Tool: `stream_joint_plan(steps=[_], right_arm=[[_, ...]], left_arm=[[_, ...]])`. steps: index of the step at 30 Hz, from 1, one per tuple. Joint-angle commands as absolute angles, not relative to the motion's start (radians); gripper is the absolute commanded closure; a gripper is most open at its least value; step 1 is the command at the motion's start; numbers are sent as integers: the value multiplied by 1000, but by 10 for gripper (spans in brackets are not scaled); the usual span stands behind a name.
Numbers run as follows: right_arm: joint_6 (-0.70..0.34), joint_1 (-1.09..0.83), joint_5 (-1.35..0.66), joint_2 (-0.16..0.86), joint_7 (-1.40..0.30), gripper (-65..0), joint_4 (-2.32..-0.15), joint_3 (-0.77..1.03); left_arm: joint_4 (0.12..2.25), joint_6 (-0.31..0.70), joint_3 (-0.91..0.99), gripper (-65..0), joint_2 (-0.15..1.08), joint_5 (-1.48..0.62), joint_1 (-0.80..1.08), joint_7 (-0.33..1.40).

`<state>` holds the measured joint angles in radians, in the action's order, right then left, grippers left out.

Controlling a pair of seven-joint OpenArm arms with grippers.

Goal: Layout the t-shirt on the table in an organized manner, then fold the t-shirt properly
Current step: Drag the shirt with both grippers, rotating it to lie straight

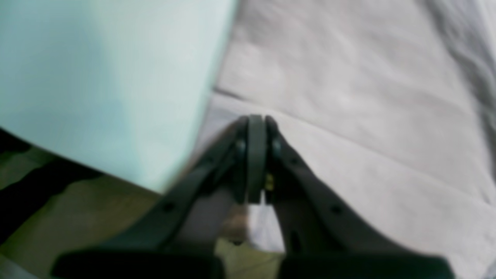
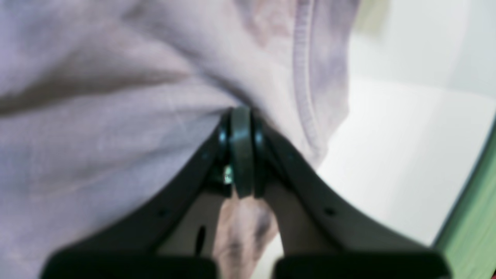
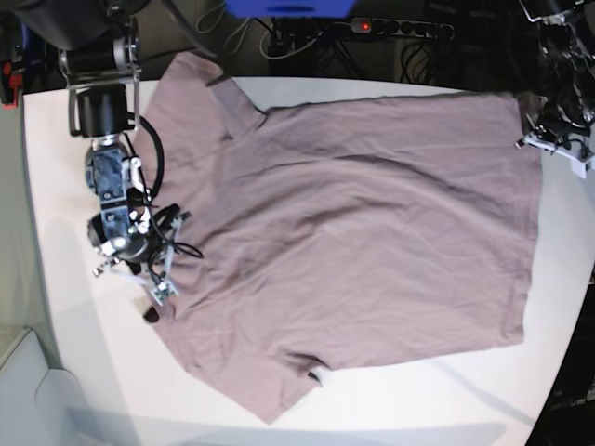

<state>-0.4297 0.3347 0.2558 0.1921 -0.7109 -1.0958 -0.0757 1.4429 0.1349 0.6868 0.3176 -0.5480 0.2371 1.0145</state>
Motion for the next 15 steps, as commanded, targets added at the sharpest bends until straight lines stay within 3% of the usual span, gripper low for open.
stream_joint_plan(steps=[1, 8, 15], right_arm=[[-450, 346, 275, 208, -785, 0, -1055, -76], [-446, 409, 275, 283, -685, 0, -900, -67], [-446, 509, 275, 337, -599, 0, -725, 61]], left_arm=[[1442, 134, 688, 0, 329, -544, 239, 1021], [1469, 134, 694, 0, 320, -564, 268, 1024], [1563, 134, 694, 0, 326, -691, 325, 1026]])
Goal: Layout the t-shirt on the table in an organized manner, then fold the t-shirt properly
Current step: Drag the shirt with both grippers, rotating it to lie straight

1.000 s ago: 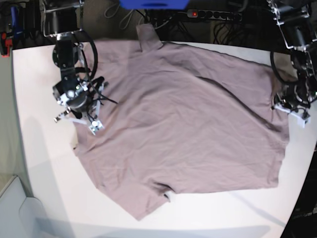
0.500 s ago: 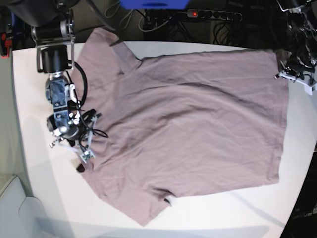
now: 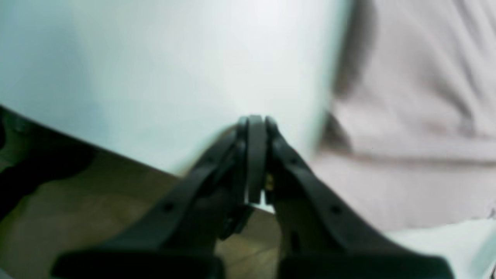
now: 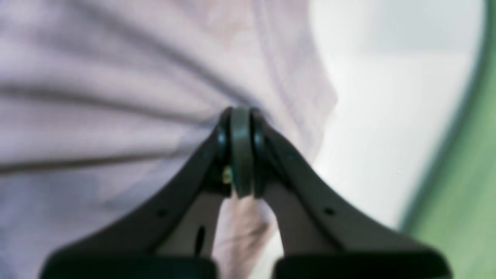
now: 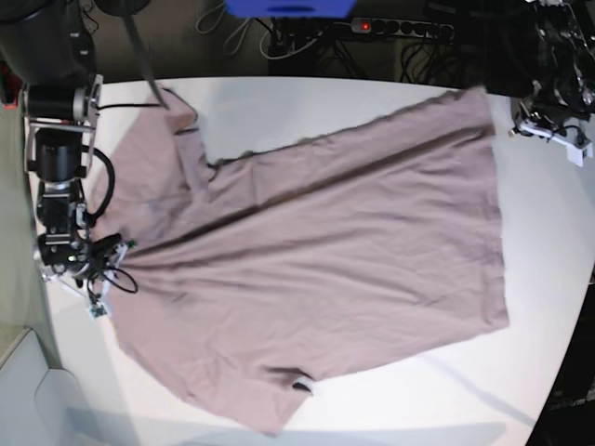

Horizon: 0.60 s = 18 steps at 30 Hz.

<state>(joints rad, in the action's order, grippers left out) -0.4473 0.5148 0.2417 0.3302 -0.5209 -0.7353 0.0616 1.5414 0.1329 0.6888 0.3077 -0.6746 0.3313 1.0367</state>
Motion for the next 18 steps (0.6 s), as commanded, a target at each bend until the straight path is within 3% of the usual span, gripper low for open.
stream_joint_plan(steps=[1, 12, 18], right_arm=[[-446, 512, 275, 344, -601, 0, -725, 65], [-446, 509, 271, 348, -604, 0, -731, 71], [-449, 438, 271, 344, -607, 0, -993, 183]], left_arm=[[1581, 134, 694, 0, 325, -713, 326, 1027], [1692, 133, 688, 0, 289, -868, 317, 1104], [1764, 124, 616, 0, 202, -888, 300, 1153]])
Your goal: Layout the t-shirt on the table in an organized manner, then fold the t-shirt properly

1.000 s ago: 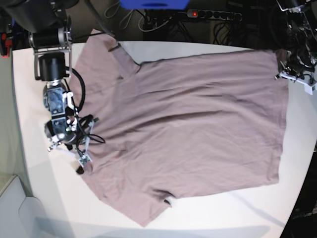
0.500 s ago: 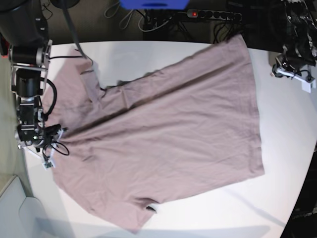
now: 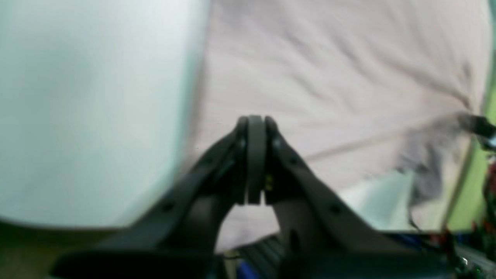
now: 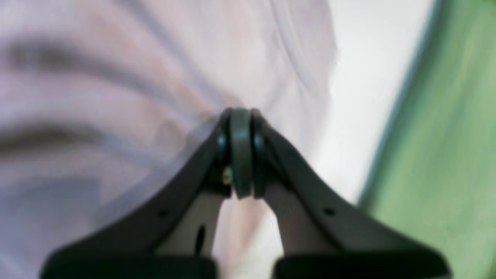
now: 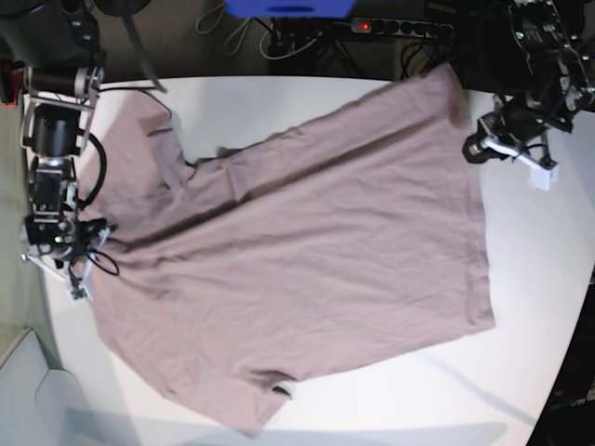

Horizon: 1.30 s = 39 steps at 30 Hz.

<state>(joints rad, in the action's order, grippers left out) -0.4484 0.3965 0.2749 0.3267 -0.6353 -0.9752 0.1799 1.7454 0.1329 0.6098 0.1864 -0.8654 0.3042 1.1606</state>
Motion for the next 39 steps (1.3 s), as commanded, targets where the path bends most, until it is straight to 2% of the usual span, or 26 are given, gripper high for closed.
stream_joint_plan(steps=[1, 4, 7, 14, 17, 27, 39], right_arm=[[-449, 420, 271, 344, -607, 0, -1049, 185], [-449, 377, 272, 321, -641, 0, -1182, 182], [-452, 363, 272, 306, -700, 0, -1282, 180], [-452, 295, 272, 289, -746, 0, -1397, 179], [-452, 289, 272, 289, -746, 0, -1408, 179], [-452, 223, 272, 282, -746, 0, -1406, 177], [-452, 163, 274, 268, -746, 0, -1408, 142]], left_arm=[[1765, 124, 605, 0, 185, -888, 291, 1156], [1727, 124, 567, 0, 166, -857, 263, 1148], [1644, 125, 550, 0, 157, -737, 193, 1148], [1400, 133, 542, 0, 147, -524, 19, 1141], [1313, 133, 538, 0, 180, -467, -36, 1070], [1004, 133, 535, 0, 294, -449, -229, 928], [908, 133, 493, 0, 418, -449, -364, 849]])
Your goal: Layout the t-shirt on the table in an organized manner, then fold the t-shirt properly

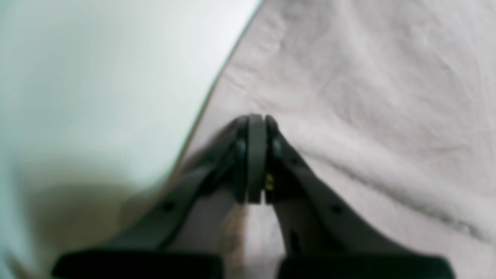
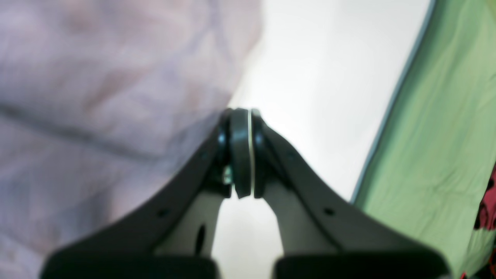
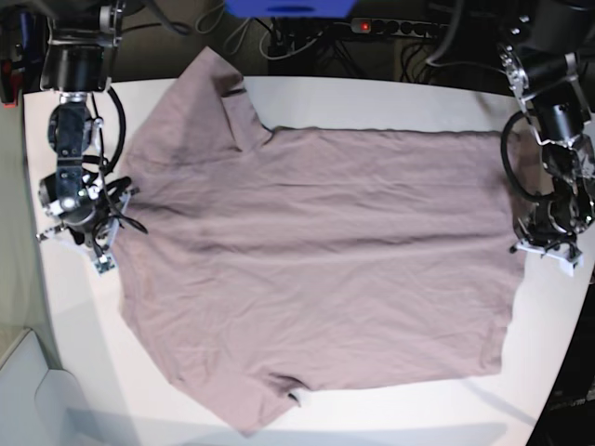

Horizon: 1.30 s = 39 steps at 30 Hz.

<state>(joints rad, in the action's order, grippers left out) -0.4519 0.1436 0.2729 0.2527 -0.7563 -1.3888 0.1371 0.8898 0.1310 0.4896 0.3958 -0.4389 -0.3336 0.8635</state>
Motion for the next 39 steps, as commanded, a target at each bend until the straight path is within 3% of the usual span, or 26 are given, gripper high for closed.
stream_joint_plan(steps=[1, 11, 18, 21, 23, 30, 35, 39], right_arm=[[-452, 163, 274, 268, -746, 0, -1408, 142], [-452, 107, 274, 231, -748, 0, -1527, 128], [-456, 31, 269, 179, -808, 0, -1600, 117], [-521, -30, 269, 168, -809, 0, -1667, 122], [-539, -67, 271, 145, -809, 0, -1715, 130], [-545, -225, 271, 70, -811, -6, -1948, 199], [-549, -338, 271, 42, -808, -177, -1998, 197], [-624, -401, 252, 18, -802, -306, -1997, 214]], left_arm=[[914, 133, 493, 0, 424, -452, -364, 846], [1205, 133, 499, 0, 390, -493, -315, 1023], [1465, 131, 585, 0, 349, -619, -130, 1133], [1569, 133, 601, -6, 348, -627, -13, 1136], [1632, 133, 602, -50, 348, -627, 56, 1138], [1850, 133, 619, -336, 352, -627, 274, 1138], [1874, 133, 710, -352, 349, -619, 335, 1138], [1822, 134, 762, -365, 357, -625, 337, 1138]])
